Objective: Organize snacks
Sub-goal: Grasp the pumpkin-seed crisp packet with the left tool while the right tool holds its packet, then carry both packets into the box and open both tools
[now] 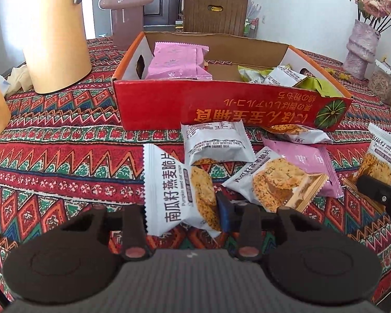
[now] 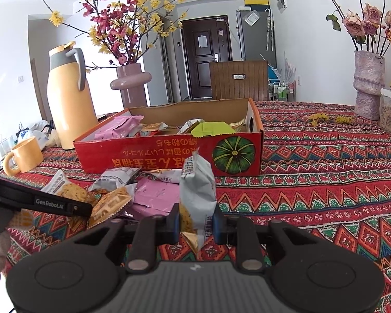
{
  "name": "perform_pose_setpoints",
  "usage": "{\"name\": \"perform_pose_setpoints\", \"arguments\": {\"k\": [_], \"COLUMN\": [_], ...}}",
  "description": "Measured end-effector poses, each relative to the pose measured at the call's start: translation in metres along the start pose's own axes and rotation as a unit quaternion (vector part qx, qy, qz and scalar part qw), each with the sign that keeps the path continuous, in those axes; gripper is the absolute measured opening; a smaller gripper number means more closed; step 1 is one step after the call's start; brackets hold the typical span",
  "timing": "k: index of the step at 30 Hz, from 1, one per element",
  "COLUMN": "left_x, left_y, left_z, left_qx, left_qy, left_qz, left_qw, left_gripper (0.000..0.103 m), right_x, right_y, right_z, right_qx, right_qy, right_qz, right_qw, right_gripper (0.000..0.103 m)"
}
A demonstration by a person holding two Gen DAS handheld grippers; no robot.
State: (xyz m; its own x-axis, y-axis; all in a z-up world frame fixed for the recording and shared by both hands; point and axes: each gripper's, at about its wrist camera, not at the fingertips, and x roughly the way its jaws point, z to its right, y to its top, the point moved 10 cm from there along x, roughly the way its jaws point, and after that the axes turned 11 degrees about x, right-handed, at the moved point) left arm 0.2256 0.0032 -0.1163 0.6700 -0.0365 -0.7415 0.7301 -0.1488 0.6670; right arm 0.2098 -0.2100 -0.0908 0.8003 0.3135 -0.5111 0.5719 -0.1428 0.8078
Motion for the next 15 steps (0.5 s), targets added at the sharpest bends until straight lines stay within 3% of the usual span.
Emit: {"name": "perform_pose_setpoints", "arguments": {"k": [15], "left_x": [-0.018], "left_y": [0.011], "left_z": [0.003], "left_qx": [0.013], "left_qy": [-0.012], "left_qz": [0.039], "left_qw": [0.9991], "left_gripper": [0.023], "right_x": [-0.002], "right_y": [0.001], "right_z": [-0.003], "right_qx": [-0.004], "right_qy": [0.001], "right_qz": [0.003], "right_qw": [1.000], "right_gripper": [0.023]}}
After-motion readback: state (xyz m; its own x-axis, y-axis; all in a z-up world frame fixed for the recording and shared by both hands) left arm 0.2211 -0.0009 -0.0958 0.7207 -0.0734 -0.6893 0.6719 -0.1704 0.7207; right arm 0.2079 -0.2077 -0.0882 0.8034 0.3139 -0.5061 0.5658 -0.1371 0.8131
